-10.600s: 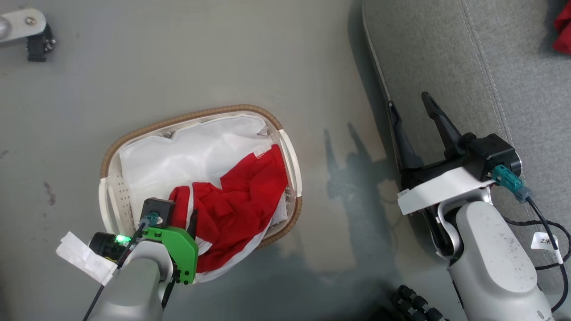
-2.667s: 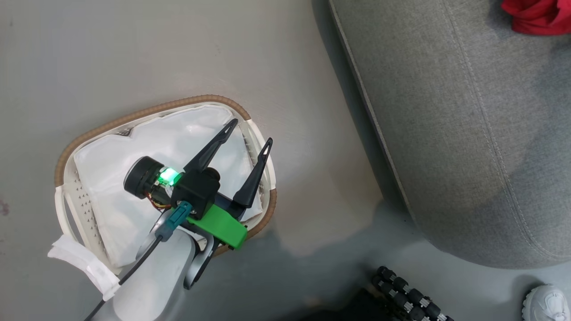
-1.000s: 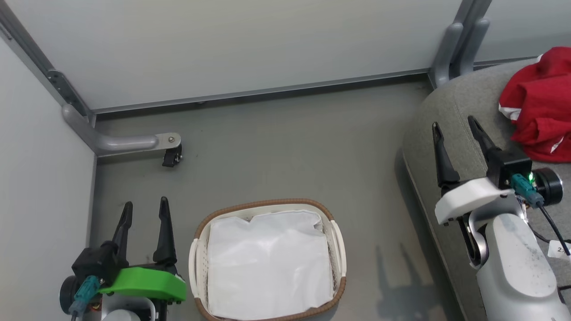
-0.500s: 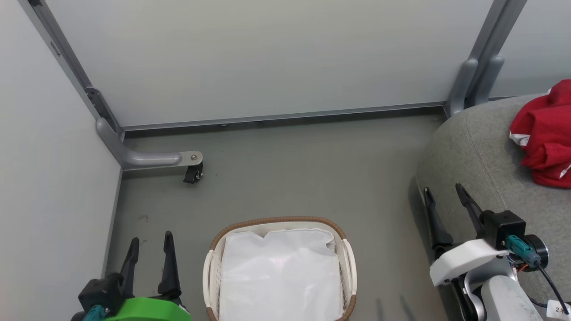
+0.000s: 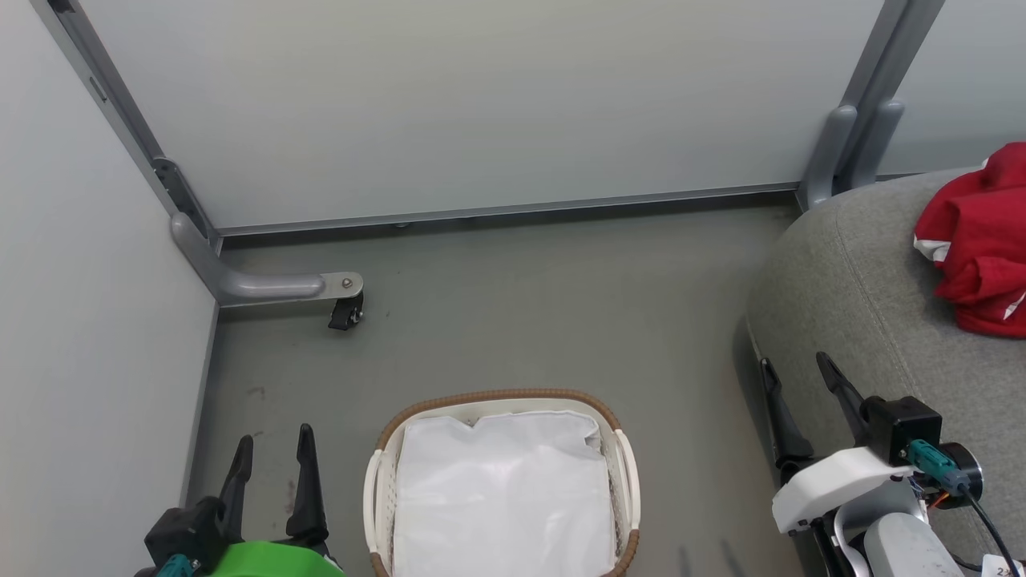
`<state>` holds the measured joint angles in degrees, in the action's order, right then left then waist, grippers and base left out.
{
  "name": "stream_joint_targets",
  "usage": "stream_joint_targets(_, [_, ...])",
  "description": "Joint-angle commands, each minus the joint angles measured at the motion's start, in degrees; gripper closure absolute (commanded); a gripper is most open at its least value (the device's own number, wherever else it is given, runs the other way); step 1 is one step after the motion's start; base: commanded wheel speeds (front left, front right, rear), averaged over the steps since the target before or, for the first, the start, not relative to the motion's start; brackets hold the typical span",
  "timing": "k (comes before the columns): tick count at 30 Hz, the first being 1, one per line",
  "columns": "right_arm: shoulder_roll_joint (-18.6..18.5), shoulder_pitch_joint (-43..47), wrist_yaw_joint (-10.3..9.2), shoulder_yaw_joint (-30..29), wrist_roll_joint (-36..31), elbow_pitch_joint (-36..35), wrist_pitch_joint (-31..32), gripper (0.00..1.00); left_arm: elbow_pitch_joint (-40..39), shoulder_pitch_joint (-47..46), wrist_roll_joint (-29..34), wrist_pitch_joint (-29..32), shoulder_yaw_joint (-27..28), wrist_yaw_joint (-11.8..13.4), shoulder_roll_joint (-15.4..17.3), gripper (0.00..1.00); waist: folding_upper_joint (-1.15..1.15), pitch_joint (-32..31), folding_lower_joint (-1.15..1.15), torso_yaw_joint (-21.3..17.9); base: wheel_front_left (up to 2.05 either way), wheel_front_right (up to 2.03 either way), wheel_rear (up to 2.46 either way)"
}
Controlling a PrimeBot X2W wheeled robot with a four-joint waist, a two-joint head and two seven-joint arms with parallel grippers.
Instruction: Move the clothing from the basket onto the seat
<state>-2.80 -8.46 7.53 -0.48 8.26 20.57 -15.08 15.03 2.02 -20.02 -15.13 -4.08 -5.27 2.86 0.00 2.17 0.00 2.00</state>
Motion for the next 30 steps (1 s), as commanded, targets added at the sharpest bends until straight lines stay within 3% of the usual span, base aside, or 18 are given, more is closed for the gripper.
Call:
stream_joint_targets(1, [-0.19,0.81,-0.08,-0.03,0.36,0.22,-0.13,0.0,0.0,0.26,0.39,-0.02,-0.05,0.15,0.07,0.0,0.0,0.04,0.0,-0.05,0.0,0.0,0.0])
stream_joint_targets(7, [-0.19,0.5,-0.08,0.1,0.64,0.41,-0.13,0.0,0.19,0.0,0.44,-0.02,-0.18,0.21,0.07,0.0,0.0,0.01,0.0,-0.08,0.0,0.0,0.0])
stream_joint_targets(8, [-0.19,0.48,-0.08,0.16,0.71,0.34,-0.13,1.0,0.27,0.05,0.63,-0.02,-0.18,0.3,0.07,1.0,0.0,-0.01,0.0,-0.08,0.0,0.0,0.0])
stream_joint_targets(13, [0.48,0.91,0.0,0.04,0.64,2.24,0.27,1.0,2.25,0.02,-0.43,0.11,-0.08,0.02,-0.17,1.0,0.0,-0.01,0.0,-0.09,0.0,0.0,0.0])
stream_joint_targets(30, [0.33,1.15,-0.01,-1.35,19.09,0.2,5.01,1.0,1.51,-1.98,-16.36,4.83,2.26,-0.49,-0.08,1.0,0.0,-0.28,0.0,-0.35,0.0,0.0,0.0])
